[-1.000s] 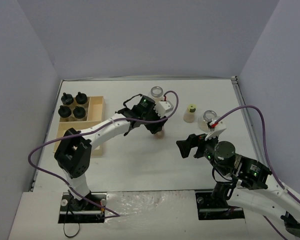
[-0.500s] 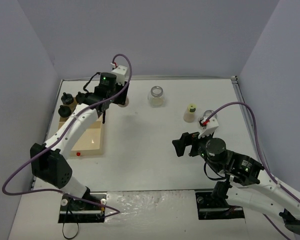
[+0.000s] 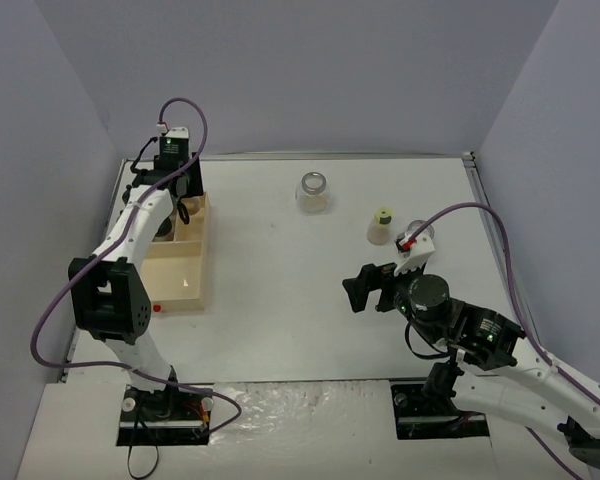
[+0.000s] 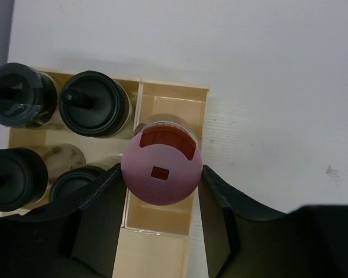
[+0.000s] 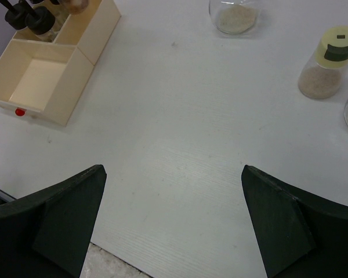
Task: Organize the condiment bottles
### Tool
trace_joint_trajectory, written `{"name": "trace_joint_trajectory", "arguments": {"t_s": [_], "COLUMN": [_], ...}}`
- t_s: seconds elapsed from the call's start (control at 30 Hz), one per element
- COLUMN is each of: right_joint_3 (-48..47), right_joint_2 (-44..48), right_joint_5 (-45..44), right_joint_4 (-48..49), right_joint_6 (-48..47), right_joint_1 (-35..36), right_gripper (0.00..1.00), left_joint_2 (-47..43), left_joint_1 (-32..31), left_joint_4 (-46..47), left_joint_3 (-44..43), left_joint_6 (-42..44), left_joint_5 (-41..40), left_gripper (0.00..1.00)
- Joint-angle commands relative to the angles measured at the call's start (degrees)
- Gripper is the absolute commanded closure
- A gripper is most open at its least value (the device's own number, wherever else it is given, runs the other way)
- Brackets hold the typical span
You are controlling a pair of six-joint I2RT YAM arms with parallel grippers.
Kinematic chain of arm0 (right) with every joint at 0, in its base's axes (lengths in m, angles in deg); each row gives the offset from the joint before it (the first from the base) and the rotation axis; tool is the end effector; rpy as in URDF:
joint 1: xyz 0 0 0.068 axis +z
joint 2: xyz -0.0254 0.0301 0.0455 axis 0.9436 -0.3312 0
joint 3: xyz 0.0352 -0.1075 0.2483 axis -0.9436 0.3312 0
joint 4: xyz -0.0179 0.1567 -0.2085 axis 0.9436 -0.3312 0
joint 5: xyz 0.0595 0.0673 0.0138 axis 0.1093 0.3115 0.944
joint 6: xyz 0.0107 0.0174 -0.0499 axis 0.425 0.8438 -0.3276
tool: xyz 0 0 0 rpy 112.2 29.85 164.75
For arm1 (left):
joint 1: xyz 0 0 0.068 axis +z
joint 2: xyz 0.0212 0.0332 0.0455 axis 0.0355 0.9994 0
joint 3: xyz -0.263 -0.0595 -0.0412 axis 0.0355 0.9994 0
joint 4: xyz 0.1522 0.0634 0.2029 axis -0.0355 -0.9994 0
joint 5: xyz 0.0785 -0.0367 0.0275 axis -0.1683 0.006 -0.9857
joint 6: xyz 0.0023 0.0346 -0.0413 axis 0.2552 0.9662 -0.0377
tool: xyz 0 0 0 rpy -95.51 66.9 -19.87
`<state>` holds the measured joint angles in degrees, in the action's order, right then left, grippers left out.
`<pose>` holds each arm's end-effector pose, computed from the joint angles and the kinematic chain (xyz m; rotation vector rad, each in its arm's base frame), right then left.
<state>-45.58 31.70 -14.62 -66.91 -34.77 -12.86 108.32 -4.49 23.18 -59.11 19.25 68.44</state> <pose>0.0929 0.1230 0.3535 -0.2068 1.7626 0.7504 0.4010 -0.0405 0.3293 -0.2115 2.1761 -0.0297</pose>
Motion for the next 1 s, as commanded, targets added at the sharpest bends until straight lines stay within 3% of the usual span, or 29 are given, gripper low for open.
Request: {"name": "trace_joint_trajectory", "arguments": {"t_s": [0.0, 0.37, 0.57, 0.77, 0.97], "right_joint_3": [-0.50, -0.15, 0.03, 0.32, 0.65], "right_joint_2": [-0.87, -1.55, -2.21, -2.26, -2.35], "right_joint_5": [-0.72, -1.15, -1.16, -1.35, -2.27], "right_joint_4": [4.61, 4.53, 4.65, 4.79, 4.79], "right_joint_6": [0.13, 0.31, 0.32, 0.24, 0.17], "right_joint_1": [0.21, 0.21, 0.21, 0.28, 0.21], "right_gripper": [0.00, 0.00, 0.00, 0.00, 0.00], "left_joint_2": [1.05, 6.50, 9.32, 11.17, 11.07], "left_joint_1": [1.66, 2.57, 2.65, 2.65, 2.65], "left_joint_4": [3.93, 8.76, 9.08, 10.21, 9.74], "left_joint_3": [-3.86, -4.01, -5.16, -4.72, -4.03], "left_joint_6": [-3.01, -4.01, -4.51, -5.16, -5.50], "left_joint_5": [2.25, 2.29, 2.21, 2.03, 1.37], "left_gripper": [1.00, 1.00, 0.92, 0.67, 0.33]}}
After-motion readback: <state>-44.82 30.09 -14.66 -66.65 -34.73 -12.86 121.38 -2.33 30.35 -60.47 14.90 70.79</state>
